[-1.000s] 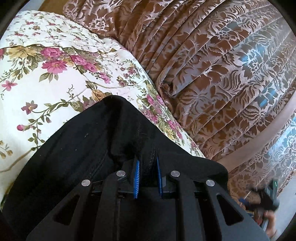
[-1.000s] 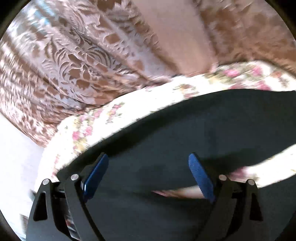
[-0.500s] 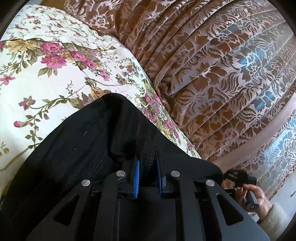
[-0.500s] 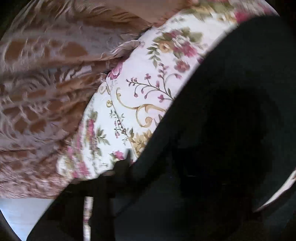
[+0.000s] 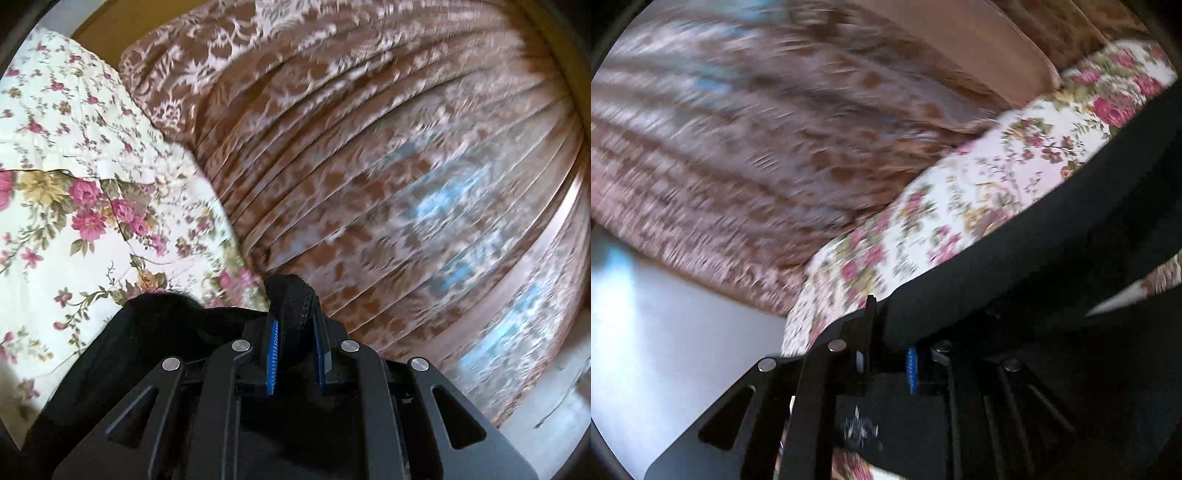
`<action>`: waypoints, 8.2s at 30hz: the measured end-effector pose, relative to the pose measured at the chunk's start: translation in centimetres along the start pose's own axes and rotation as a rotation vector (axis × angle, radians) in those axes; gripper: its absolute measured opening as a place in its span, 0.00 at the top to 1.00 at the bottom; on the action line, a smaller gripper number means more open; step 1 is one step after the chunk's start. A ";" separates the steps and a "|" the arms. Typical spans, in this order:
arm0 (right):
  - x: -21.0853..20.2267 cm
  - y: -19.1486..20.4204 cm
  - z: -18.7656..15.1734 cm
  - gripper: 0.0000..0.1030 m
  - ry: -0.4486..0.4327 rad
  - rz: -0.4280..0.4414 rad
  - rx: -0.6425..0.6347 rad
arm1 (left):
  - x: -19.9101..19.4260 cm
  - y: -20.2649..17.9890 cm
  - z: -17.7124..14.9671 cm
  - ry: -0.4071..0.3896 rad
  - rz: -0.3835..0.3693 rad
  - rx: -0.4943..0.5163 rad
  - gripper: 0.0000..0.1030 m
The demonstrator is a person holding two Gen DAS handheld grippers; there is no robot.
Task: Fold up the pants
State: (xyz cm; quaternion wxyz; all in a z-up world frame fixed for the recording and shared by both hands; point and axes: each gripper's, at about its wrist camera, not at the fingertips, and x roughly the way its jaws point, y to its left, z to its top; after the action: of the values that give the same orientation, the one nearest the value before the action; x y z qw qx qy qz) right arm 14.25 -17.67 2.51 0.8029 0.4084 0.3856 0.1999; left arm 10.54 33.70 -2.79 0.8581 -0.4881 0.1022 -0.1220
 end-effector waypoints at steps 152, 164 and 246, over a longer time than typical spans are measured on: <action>-24.4 -25.9 -5.1 0.56 -0.603 -0.161 0.399 | 6.3 -5.7 -19.8 0.521 0.285 0.518 0.38; -28.0 -22.8 -6.1 0.94 -0.633 -0.286 0.310 | 5.9 -5.9 -19.6 0.556 0.269 0.521 0.38; -19.1 -19.1 -7.1 0.40 -0.435 -0.605 -0.083 | 11.2 -9.5 -24.1 0.645 0.237 0.773 0.26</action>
State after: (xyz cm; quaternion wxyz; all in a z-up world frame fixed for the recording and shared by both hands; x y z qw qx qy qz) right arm -3.06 -37.39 -6.86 0.9047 0.2760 0.3006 -0.1223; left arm 13.06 5.96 -7.32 0.9086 -0.0582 0.3635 -0.1972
